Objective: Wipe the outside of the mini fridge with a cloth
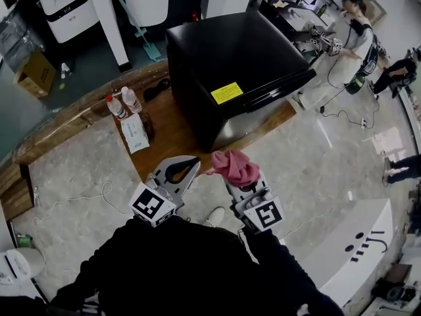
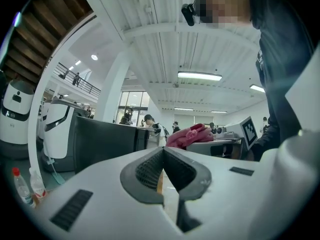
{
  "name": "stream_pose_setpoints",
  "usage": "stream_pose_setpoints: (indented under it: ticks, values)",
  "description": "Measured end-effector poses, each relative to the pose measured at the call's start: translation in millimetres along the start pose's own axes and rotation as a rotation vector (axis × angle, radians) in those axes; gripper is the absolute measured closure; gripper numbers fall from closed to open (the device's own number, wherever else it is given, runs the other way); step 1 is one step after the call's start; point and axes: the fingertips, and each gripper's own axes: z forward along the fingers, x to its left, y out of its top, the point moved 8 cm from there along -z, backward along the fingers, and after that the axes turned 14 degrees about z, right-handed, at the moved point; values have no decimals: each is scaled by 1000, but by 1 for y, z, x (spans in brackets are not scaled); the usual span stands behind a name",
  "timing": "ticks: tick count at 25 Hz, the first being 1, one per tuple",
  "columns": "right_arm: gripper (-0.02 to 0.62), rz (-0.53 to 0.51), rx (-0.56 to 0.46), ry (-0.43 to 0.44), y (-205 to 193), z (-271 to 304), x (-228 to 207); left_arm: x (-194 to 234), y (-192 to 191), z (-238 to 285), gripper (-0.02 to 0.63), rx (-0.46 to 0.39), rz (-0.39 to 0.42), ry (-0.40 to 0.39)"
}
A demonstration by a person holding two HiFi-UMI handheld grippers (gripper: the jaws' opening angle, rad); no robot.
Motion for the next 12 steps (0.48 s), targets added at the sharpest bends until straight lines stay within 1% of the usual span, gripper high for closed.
stream_pose_setpoints:
  ticks: [4,12]
  values:
    - [481,-14,6,17,0,-7,3,-10,-1,-1,600,6,-1,14]
    - [480,-5,10,28,-3,-5,7,-12,-6,-5,600,16,-3,19]
